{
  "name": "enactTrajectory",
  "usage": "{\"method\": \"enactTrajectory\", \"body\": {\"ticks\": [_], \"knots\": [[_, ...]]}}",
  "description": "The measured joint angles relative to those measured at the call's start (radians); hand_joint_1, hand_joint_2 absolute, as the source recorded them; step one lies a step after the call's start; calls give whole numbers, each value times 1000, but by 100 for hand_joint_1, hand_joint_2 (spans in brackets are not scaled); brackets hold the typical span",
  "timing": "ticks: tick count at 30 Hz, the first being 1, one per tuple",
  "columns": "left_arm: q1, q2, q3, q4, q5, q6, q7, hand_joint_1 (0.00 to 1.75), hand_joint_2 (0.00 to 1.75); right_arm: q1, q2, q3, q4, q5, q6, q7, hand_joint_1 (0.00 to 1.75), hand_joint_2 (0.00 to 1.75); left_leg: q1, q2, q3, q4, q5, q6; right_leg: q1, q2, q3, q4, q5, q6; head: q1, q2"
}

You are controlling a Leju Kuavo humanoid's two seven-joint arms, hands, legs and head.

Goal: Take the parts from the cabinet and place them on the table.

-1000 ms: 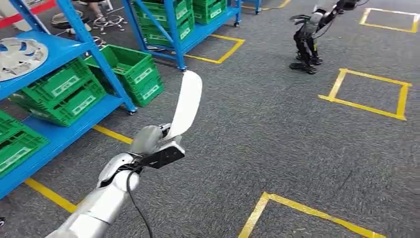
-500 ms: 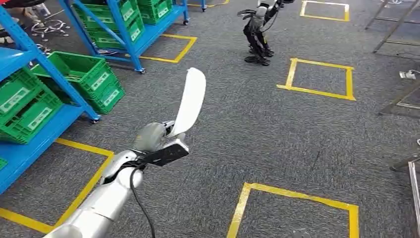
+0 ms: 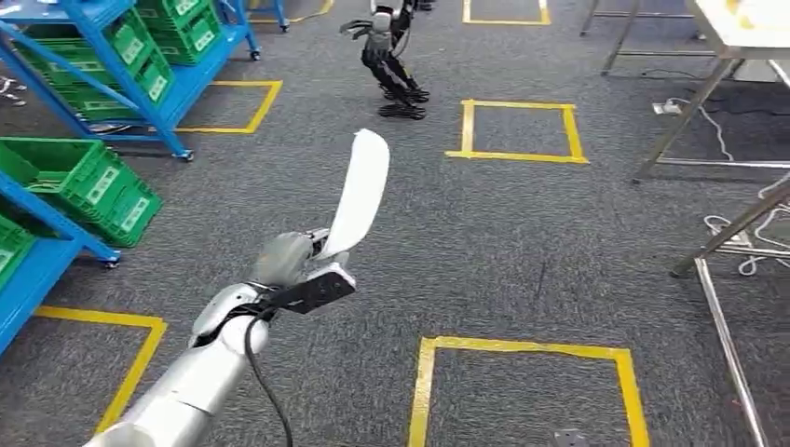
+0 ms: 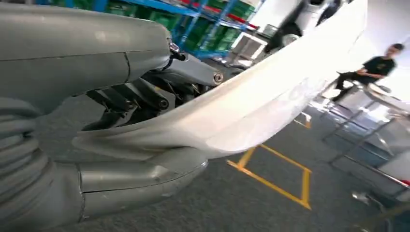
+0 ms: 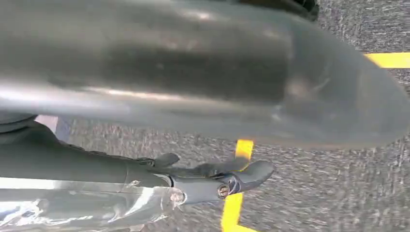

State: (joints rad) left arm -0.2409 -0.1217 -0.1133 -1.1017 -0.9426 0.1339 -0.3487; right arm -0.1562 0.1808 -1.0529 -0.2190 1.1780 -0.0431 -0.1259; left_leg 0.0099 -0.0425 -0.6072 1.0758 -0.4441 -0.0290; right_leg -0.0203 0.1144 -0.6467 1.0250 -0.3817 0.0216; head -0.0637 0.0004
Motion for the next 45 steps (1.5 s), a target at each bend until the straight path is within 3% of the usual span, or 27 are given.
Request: {"method": "enactTrajectory", "body": {"ticks": [1,3,5,6,7,8,10,11,13,15,20,21,22,23,25,26,28,30,32,33,34,38,39,40,41,43,45], "knots": [[-1,0,0,0,0,0,0,175,175,-1,0,0,0,0,0,0,0,0,3,-50,20,-47,8,2,1,11,-4,1,2,6,1,0],[0,0,0,0,0,0,0,175,175,-3,0,0,0,0,0,0,0,0,5,-42,28,-70,-5,1,-1,32,-19,2,8,19,3,0],[-1,-3,-2,0,0,0,0,175,175,7,0,0,0,0,0,0,0,0,3,-20,28,-73,0,14,-5,57,-22,-10,19,36,0,0],[-5,-5,-2,0,0,0,0,175,175,10,0,0,0,0,0,0,0,0,9,-5,29,-81,5,22,-3,28,-31,-6,15,38,-1,0],[-4,-7,-3,0,-1,0,0,175,175,10,0,0,0,0,0,0,0,0,7,4,31,-82,6,27,7,-40,-40,21,-7,42,8,0],[-3,-6,-3,0,-1,0,-1,175,175,5,0,0,0,0,0,0,0,0,4,18,31,-82,5,31,7,-82,-71,87,-46,46,15,0],[3,-3,-2,2,-2,0,-1,175,175,-1,0,0,0,0,0,0,0,0,-1,54,31,-81,4,34,6,-108,-148,257,-121,50,14,0],[5,-3,-2,2,-2,0,-1,175,175,-1,0,0,0,1,0,0,0,0,-1,69,31,-81,3,35,6,-109,-168,307,-135,51,15,0],[6,-3,-3,2,-2,-1,-1,175,175,3,0,0,0,1,0,0,0,0,-2,96,34,-81,1,34,7,-110,-139,265,-99,50,15,0],[6,-3,-3,2,-2,-1,-1,175,175,2,0,0,-1,1,0,0,0,0,-2,121,42,-80,-5,29,8,-137,-32,82,-22,45,15,0],[6,-3,-3,2,-2,-1,-1,175,175,1,0,0,-1,1,0,0,0,0,-2,123,43,-80,-7,27,9,-147,-19,59,-14,44,15,0],[6,-3,-3,2,-2,-1,-1,175,175,-1,0,0,-1,1,0,0,0,0,-8,130,46,-80,-10,22,19,-205,9,6,-24,43,16,0],[5,-2,-3,2,-2,-2,-1,175,175,-1,0,0,-1,1,0,0,0,0,-16,151,47,-80,-11,11,21,-170,6,5,-17,20,12,0],[4,-3,-3,2,-2,-2,-1,175,175,2,0,0,-1,1,0,0,0,0,-13,177,53,-83,-14,0,21,-141,1,1,-12,6,13,0],[4,-2,-3,2,-1,-1,-2,175,175,1,0,0,-1,1,0,0,0,0,-8,91,29,-26,-65,-8,12,-117,3,-3,-6,-3,11,0],[6,0,-4,2,-1,-2,-2,175,175,-1,0,0,-1,1,0,0,0,0,-8,64,-9,57,-111,-8,10,-105,2,-4,-4,-9,7,0],[14,3,-4,2,-1,-2,-2,175,175,-1,0,0,-1,1,0,0,0,0,-8,46,-87,213,-165,-8,10,-75,0,-4,-3,-11,5,0],[18,6,-4,3,-1,-2,-2,175,175,3,0,0,-1,1,0,0,0,0,-7,44,-100,216,-130,-8,8,-42,0,-4,-1,-9,5,0],[16,7,-4,2,-1,-2,-2,175,175,1,0,0,-1,1,0,0,0,0,-2,31,-36,75,-37,-10,2,-10,0,-3,2,-4,5,0],[16,7,-4,2,-1,-2,-2,175,175,-1,0,0,-1,2,0,0,0,0,7,-5,2,-3,-1,-15,-1,4,-1,-3,4,2,5,0],[16,7,-4,2,-1,-2,-2,175,175,-3,0,0,-2,2,0,0,0,0,14,-53,22,-51,2,-20,6,17,-8,4,4,11,3,0],[15,4,-4,3,-1,-2,-1,175,175,8,0,0,-2,2,0,0,0,0,12,-15,25,-63,-4,11,-4,63,-30,-9,21,38,3,0],[11,3,-5,2,-1,-1,-2,175,175,12,-1,0,-2,1,0,0,0,0,14,-2,26,-66,-2,18,1,24,-31,0,15,40,4,0],[11,0,-5,2,-1,-1,-2,175,175,11,-1,0,-2,2,0,0,0,0,12,6,26,-66,-1,24,9,-43,-46,36,-12,43,15,0],[12,1,-4,2,-1,-1,-2,175,175,4,-1,0,-2,2,0,0,0,0,7,22,26,-66,-2,30,10,-81,-80,113,-57,45,18,0],[19,5,-3,2,-1,-2,-2,175,175,-2,0,0,-2,1,0,0,0,0,1,57,26,-65,-4,33,9,-107,-156,286,-136,46,18,0],[21,5,-3,2,-1,-2,-2,175,175,2,0,0,-2,1,1,0,0,0,-3,86,26,-65,-6,35,9,-109,-161,313,-131,44,18,0]]}}
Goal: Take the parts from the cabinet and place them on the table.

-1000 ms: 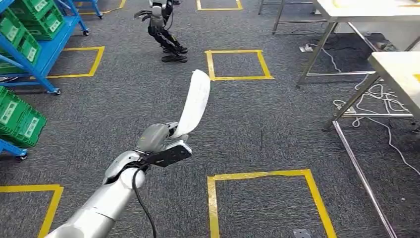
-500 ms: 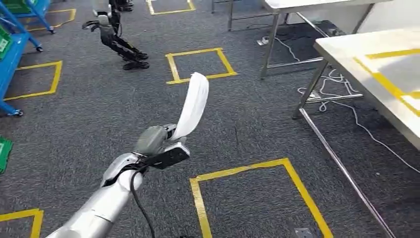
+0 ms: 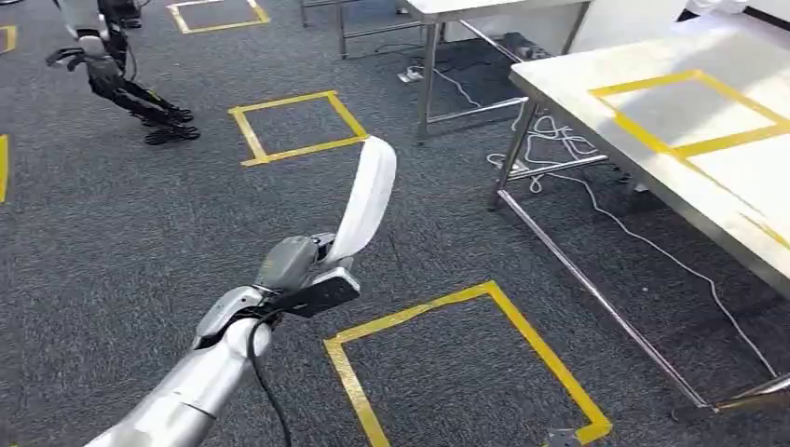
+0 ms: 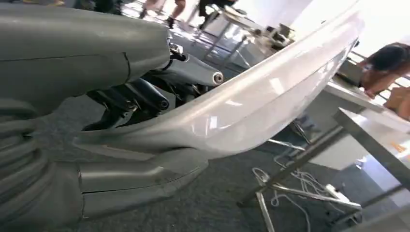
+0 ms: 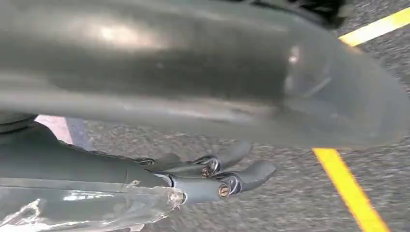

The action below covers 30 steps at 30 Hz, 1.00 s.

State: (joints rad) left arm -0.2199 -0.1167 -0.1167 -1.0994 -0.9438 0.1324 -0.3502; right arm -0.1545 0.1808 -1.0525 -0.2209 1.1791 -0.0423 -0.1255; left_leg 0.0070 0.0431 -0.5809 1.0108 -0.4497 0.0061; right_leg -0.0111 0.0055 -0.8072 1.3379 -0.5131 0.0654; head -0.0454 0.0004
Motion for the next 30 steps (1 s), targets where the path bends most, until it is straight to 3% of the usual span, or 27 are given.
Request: {"method": "enactTrajectory", "body": {"ticks": [1,2,3,4,5,8,9,10,11,13,14,15,16,18,19,20,23,24,25,26,28,29,30], "knots": [[0,0,0,0,0,0,0,175,175,2,0,0,0,0,0,0,0,0,-2,13,1,0,-1,0,1,-2,36,-58,31,-5,0,0],[0,0,0,0,0,0,0,175,175,1,0,0,0,0,0,0,0,0,-3,27,4,0,-3,-1,4,-11,91,-152,71,-10,0,0],[-1,0,0,0,0,0,0,175,175,0,0,0,0,0,0,0,0,0,-4,39,8,0,-6,-4,11,-39,148,-248,105,-18,0,0],[0,0,0,0,0,0,0,175,175,-3,0,0,0,0,0,0,0,0,-7,48,10,1,-9,-8,23,-94,173,-299,95,-23,1,0],[-1,1,0,0,0,0,0,175,175,-6,0,0,0,0,0,0,0,0,-13,56,9,3,-11,-13,25,-76,178,-302,102,-33,-3,0],[-1,-4,-2,0,0,0,0,175,175,1,-1,0,0,0,-1,2,0,0,-12,89,15,-5,-9,-27,29,-42,168,-306,106,-44,-2,0],[-2,-5,-2,-1,0,0,0,175,175,3,-1,0,0,0,-1,2,0,0,-8,72,15,-3,-20,-36,18,-29,175,-317,114,-52,-3,0],[-2,-5,-2,-1,0,0,0,175,175,1,0,0,0,0,-1,2,0,0,-6,17,7,21,-43,-38,17,-16,175,-321,117,-55,-3,0],[-1,-4,-2,-1,1,0,0,175,175,-3,0,0,0,0,-1,2,0,0,-5,-11,-19,79,-78,-39,15,-6,175,-322,120,-61,-6,0],[6,0,-2,-1,1,0,0,175,175,-6,0,0,0,0,0,1,0,0,-5,-35,-98,241,-145,-43,13,24,173,-322,121,-63,-7,0],[9,1,-2,0,1,0,0,175,175,-5,0,0,0,0,0,2,0,0,-5,-37,-128,293,-153,-45,13,39,173,-322,121,-63,-7,0],[11,3,-2,0,1,0,0,175,175,-3,0,0,0,0,0,2,0,0,-4,-38,-134,294,-137,-47,10,55,173,-322,122,-61,-7,0],[11,3,-2,0,1,0,0,175,175,-2,0,0,0,0,0,2,0,0,-2,-40,-120,254,-99,-48,7,72,173,-322,124,-59,-7,0],[9,4,-2,0,1,0,0,175,175,-5,0,0,0,2,1,2,0,0,9,-62,-50,104,-8,-58,-2,103,173,-319,125,-50,-7,0],[9,4,-2,0,1,0,0,175,175,-6,0,0,0,3,0,2,0,0,26,-126,-14,29,15,-70,-1,120,167,-316,124,-38,-9,0],[9,4,-2,0,1,0,0,175,175,-10,0,0,0,3,0,2,0,0,29,-146,0,-8,-3,-64,-2,132,157,-300,122,-32,-12,0],[7,2,-2,0,1,-2,0,175,175,0,0,0,0,3,0,2,0,0,17,-115,-4,6,-2,-36,-11,166,148,-321,136,-8,-10,0],[4,0,-2,0,1,-2,0,175,175,4,-1,0,0,4,0,2,0,0,24,-96,-3,1,4,-26,-11,163,141,-318,137,-4,-13,0],[2,-3,-2,0,1,-3,0,175,175,5,-1,0,0,3,0,2,0,0,21,-88,-2,1,4,-20,0,90,135,-300,124,-3,-6,0],[2,-3,-2,0,1,-3,0,175,175,0,-1,0,0,4,0,2,0,0,17,-74,-1,1,3,-14,2,35,107,-241,85,0,2,0],[5,0,-2,0,1,-5,0,175,175,-8,0,0,0,4,0,2,0,0,11,-38,-1,2,1,-9,0,5,27,-73,3,3,3,0],[6,1,-1,0,1,-5,0,175,175,-8,1,0,0,4,0,2,0,0,8,-23,-1,2,0,-8,0,1,-3,-6,-20,3,3,0],[6,1,-1,0,1,-5,0,175,175,-5,1,0,0,5,0,2,0,0,6,-9,0,2,-1,-7,0,0,-9,11,-17,2,3,0]]}}
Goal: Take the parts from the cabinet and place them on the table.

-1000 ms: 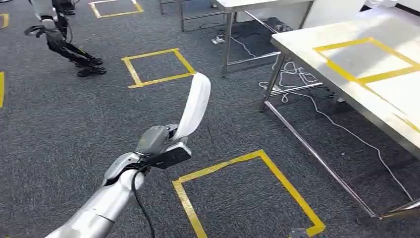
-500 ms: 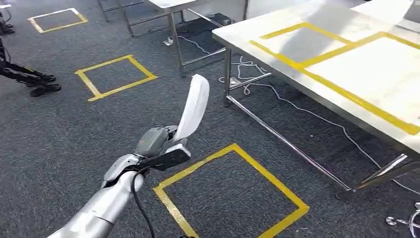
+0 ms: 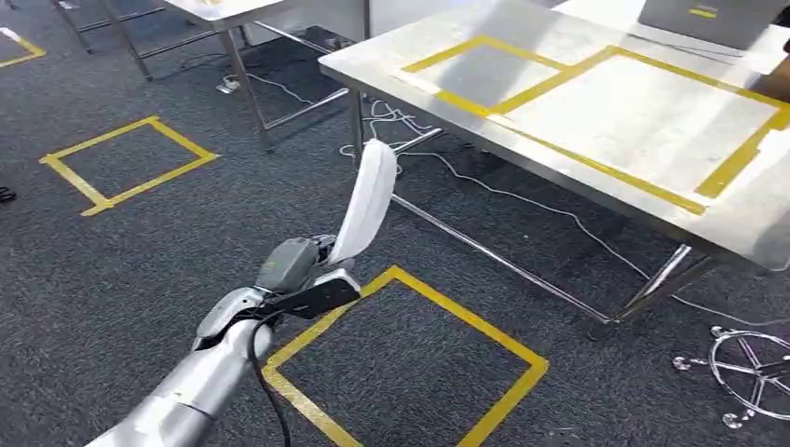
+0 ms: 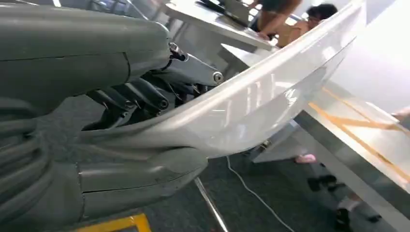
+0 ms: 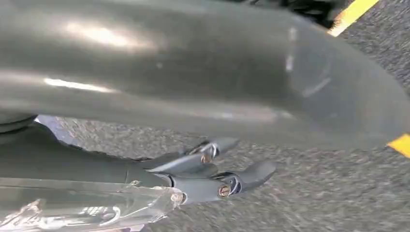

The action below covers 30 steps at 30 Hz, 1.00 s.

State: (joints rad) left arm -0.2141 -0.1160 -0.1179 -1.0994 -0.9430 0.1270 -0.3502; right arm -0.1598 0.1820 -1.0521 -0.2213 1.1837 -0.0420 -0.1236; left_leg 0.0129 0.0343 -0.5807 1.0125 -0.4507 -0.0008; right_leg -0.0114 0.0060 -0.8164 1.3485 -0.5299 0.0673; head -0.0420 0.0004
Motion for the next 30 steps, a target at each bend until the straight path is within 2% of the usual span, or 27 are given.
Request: {"method": "enactTrajectory", "body": {"ticks": [1,2,3,4,5,6,8,9,10,11,12,13,14,15,16,18,19,20,21,23,24,25,26,27,28,29,30], "knots": [[0,0,0,0,0,0,0,175,175,2,0,0,0,0,0,0,0,0,-2,13,2,0,-1,0,0,0,23,-34,24,-3,1,0],[0,0,0,0,0,0,0,175,175,3,0,0,0,0,0,0,0,0,-4,27,5,0,-4,1,2,-5,68,-113,63,-8,0,0],[-1,0,0,0,0,0,0,175,175,2,0,0,0,1,0,0,0,0,-5,40,9,0,-7,-1,6,-22,127,-215,102,-15,0,0],[-1,0,0,0,0,0,0,175,175,1,0,0,0,2,0,0,0,0,-6,49,15,0,-11,-5,15,-73,177,-297,123,-23,0,0],[-1,0,0,0,0,0,0,175,175,-2,0,0,0,2,0,0,0,0,-14,59,16,0,-14,-11,24,-99,187,-308,114,-32,-1,0],[-1,1,0,0,0,0,0,175,175,-3,0,0,0,2,-1,0,0,0,-13,65,16,0,-14,-15,25,-78,183,-313,120,-35,-1,0],[-1,-2,-1,0,0,1,0,175,175,-2,0,0,0,2,-1,0,0,0,-11,88,20,-6,-12,-25,30,-56,175,-313,123,-43,0,0],[-3,-3,-1,-1,0,1,0,175,175,-1,0,0,-1,2,-1,0,0,0,-10,100,24,-8,-15,-34,27,-41,178,-324,128,-51,-2,0],[-4,-3,-1,-1,0,1,0,175,175,1,0,0,-1,1,-1,-1,0,0,-5,61,23,1,-28,-38,18,-28,184,-331,134,-56,-3,0],[-4,-2,-1,-1,0,2,0,175,175,-1,0,0,-1,2,-1,0,0,0,-6,14,5,39,-56,-39,15,-18,185,-333,138,-62,-3,0],[-3,0,-1,-1,1,2,0,175,175,-5,0,0,-1,2,-1,0,0,0,-6,-12,-29,112,-93,-40,14,-5,185,-334,139,-65,-7,0],[0,2,-1,0,0,1,0,175,175,-7,0,1,-1,2,0,0,0,0,-5,-23,-74,204,-132,-42,13,12,184,-334,139,-67,-8,0],[4,3,-1,0,0,1,0,175,175,-7,1,1,-1,2,0,0,0,0,-5,-26,-111,271,-151,-44,13,28,184,-334,139,-67,-8,0],[5,4,-1,0,0,1,0,175,175,-6,1,1,-1,2,0,0,0,0,-5,-27,-131,297,-147,-45,13,45,184,-333,140,-66,-8,0],[5,6,-1,0,0,2,0,175,175,-3,1,1,-1,1,0,0,0,0,-4,-29,-128,279,-121,-45,11,61,184,-333,141,-65,-8,0],[3,8,-1,0,0,2,0,175,175,-2,1,1,-1,1,0,0,0,0,2,-40,-66,141,-29,-50,3,94,184,-332,144,-57,-8,0],[3,8,-1,0,0,2,0,175,175,-2,1,1,-1,1,0,0,0,0,12,-80,-24,58,8,-59,2,109,181,-329,144,-49,-8,0],[2,9,-1,0,0,2,0,175,175,-4,0,1,-2,1,0,0,0,0,26,-147,-4,13,2,-67,6,121,171,-318,143,-40,-11,0],[2,9,-1,0,1,2,0,175,175,-8,0,1,-2,0,0,0,0,0,26,-146,-4,6,-4,-52,3,134,161,-312,143,-37,-10,0],[2,8,-1,0,1,2,0,175,175,-1,0,1,-2,-1,0,0,0,0,15,-122,-5,7,-5,-35,-5,157,155,-326,152,-22,-10,0],[-3,7,-1,0,0,2,0,175,175,6,0,0,-2,-1,0,0,0,0,16,-109,-4,5,0,-26,-9,168,146,-329,157,-14,-9,0],[-9,6,-1,0,0,2,0,175,175,10,0,0,-2,-2,0,1,0,0,19,-92,-3,2,3,-17,-7,144,144,-321,153,-13,-9,0],[-12,3,-1,0,0,2,0,175,175,8,0,0,-2,-2,0,1,0,0,16,-81,-2,2,3,-8,3,73,128,-283,126,-13,-1,0],[-12,3,-1,0,0,2,0,175,175,3,0,0,-2,-3,0,1,0,0,13,-66,-2,2,2,-5,3,37,96,-216,85,-11,0,0],[-12,5,-1,0,0,1,0,175,175,-2,1,0,-2,-5,0,1,0,0,9,-48,-2,2,1,-4,2,17,56,-130,42,-9,0,0],[-11,6,0,0,0,1,0,175,175,-4,2,0,-2,-5,1,1,0,0,6,-32,-2,2,1,-3,1,6,19,-50,9,-9,0,0],[-11,7,0,0,-2,1,0,175,175,-4,3,0,-2,-5,0,0,0,0,4,-19,-2,2,0,-2,0,1,-3,0,-5,-8,0,0]]}}
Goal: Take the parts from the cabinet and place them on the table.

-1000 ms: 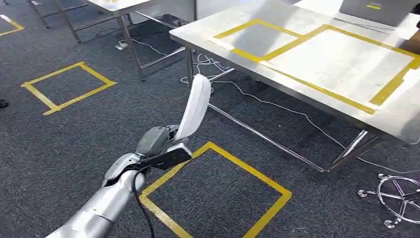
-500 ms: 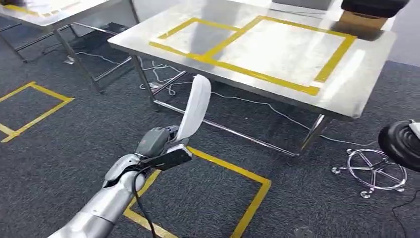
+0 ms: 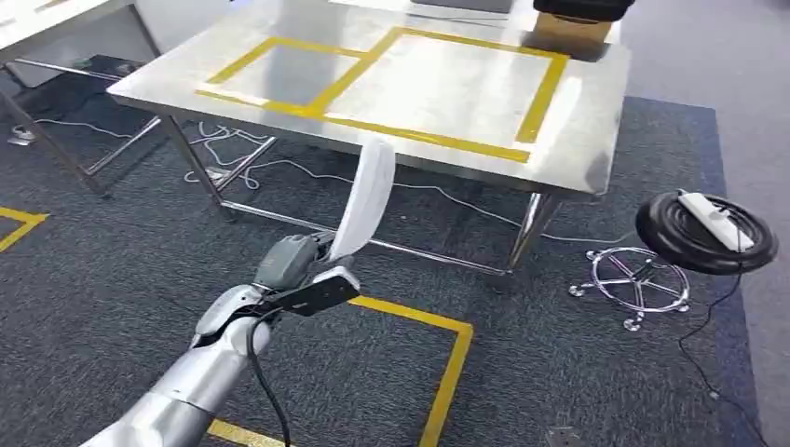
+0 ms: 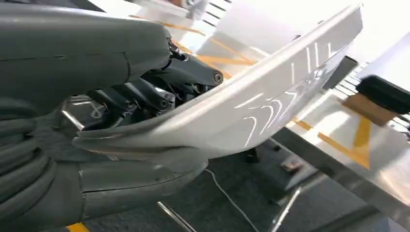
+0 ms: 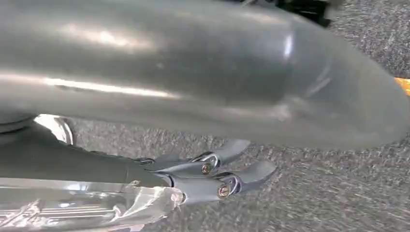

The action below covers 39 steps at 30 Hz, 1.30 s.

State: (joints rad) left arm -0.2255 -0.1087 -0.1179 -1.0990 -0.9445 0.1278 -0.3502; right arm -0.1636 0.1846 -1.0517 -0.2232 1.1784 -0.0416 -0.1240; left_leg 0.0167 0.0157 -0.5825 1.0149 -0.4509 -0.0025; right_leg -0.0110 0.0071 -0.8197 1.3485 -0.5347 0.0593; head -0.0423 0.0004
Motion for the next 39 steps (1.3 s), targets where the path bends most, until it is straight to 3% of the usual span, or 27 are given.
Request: {"method": "enactTrajectory", "body": {"ticks": [1,2,4,5,6,7,8,9,14,17,30,39], "knots": [[0,0,0,0,-1,0,0,175,175,3,0,0,0,0,0,-1,0,0,-1,13,1,0,-1,-1,0,0,9,-10,12,0,0,0],[-1,0,0,0,-1,0,0,175,175,5,0,0,0,1,-2,-2,0,0,-1,23,2,0,-2,-2,0,-1,44,-65,43,-3,0,0],[-4,0,0,0,-1,0,0,175,175,4,0,1,0,1,-4,-3,0,0,-1,32,7,0,-6,-8,1,-9,149,-244,112,-9,0,0],[-7,-1,0,0,-1,0,0,175,175,3,0,2,0,4,-5,-3,0,0,-1,37,8,0,-8,-12,3,-23,183,-310,112,-11,1,0],[-10,0,0,0,-1,0,0,175,175,3,0,3,0,8,-6,-3,0,0,-7,38,8,2,-10,-18,8,-17,192,-312,118,-14,-2,0],[-10,0,0,0,-1,0,0,175,175,4,0,3,0,9,-8,-2,0,0,-7,38,8,1,-10,-21,7,-16,193,-314,121,-15,-1,0],[-10,0,0,0,-3,0,0,175,175,5,0,4,0,9,-9,-2,0,0,-7,38,8,1,-6,-5,9,-15,192,-316,124,-9,-2,0],[-10,1,0,0,-5,0,0,175,175,4,0,4,0,10,-10,-2,0,0,-6,38,8,-2,-4,-2,9,-14,190,-316,126,-12,-1,0],[-17,1,0,-1,-14,4,8,175,175,4,0,4,0,11,-12,1,0,0,-6,38,15,-23,6,-25,10,-14,187,-316,124,-22,-2,0],[-24,0,0,-3,-25,5,26,175,175,4,0,5,0,11,-12,5,0,0,-6,37,15,-26,9,-32,10,-14,186,-315,125,-25,-2,0],[-78,-5,-13,-4,-53,-2,40,175,175,-3,2,17,0,21,-11,11,0,0,-7,37,13,-26,12,-34,9,-14,187,-320,133,-25,-1,0],[-232,9,-37,10,-139,-36,96,175,175,-22,2,39,0,43,-1,30,0,0,-7,37,12,-25,15,-34,9,-14,187,-321,137,-24,-2,0]]}}
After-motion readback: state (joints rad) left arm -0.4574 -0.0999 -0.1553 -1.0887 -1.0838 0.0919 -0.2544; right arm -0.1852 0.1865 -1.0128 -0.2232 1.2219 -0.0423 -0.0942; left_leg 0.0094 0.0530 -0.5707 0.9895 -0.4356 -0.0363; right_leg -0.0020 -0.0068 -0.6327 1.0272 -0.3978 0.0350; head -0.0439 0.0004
